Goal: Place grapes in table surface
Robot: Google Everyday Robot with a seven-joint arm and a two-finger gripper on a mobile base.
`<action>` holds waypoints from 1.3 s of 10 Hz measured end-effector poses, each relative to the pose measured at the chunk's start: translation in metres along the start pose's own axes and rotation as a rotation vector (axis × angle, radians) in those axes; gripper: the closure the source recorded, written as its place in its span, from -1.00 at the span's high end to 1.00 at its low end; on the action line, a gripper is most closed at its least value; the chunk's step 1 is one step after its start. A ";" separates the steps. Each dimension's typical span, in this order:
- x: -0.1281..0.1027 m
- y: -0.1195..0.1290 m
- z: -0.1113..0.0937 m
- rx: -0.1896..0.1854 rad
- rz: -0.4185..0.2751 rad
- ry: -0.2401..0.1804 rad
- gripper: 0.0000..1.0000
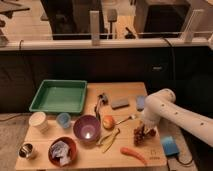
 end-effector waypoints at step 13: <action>-0.006 -0.012 0.003 -0.015 -0.055 0.027 0.60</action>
